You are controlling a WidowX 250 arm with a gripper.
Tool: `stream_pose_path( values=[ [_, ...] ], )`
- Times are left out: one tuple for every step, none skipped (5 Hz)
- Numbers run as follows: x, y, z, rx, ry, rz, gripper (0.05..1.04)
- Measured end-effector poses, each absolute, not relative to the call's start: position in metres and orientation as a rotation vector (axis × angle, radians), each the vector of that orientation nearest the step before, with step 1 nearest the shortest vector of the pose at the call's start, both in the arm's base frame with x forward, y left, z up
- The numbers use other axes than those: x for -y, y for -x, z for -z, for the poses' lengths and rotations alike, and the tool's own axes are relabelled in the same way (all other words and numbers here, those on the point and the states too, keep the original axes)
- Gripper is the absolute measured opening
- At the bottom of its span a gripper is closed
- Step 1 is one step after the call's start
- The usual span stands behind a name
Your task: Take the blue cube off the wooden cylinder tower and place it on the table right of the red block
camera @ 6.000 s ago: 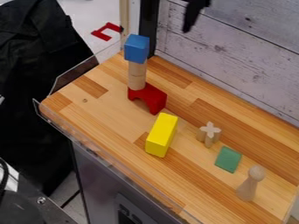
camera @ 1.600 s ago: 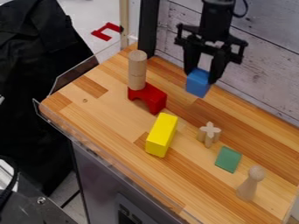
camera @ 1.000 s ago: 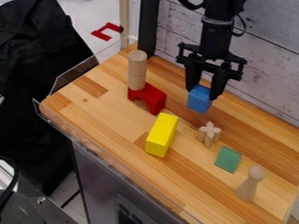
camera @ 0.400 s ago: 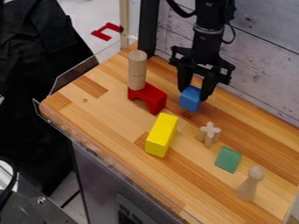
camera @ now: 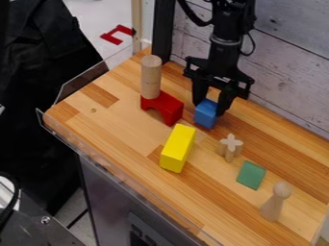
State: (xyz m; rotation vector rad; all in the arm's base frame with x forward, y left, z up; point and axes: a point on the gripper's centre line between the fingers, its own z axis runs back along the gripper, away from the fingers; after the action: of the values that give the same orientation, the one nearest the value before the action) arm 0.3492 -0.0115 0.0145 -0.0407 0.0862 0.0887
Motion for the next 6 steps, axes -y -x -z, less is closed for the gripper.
stream_pose_path(
  values=[
    [0.018,-0.346,-0.011,-0.093,0.079,-0.1,0.902],
    [0.017,-0.349,-0.035,-0.024,0.105,-0.111,1.003],
    [0.014,-0.347,-0.073,0.053,0.097,-0.106,0.999],
    [0.009,-0.339,-0.105,0.108,0.064,-0.113,0.999],
    [0.003,-0.329,-0.112,0.068,0.013,-0.134,0.999],
    [-0.001,-0.323,-0.112,0.031,0.002,-0.15,0.999]
  ],
)
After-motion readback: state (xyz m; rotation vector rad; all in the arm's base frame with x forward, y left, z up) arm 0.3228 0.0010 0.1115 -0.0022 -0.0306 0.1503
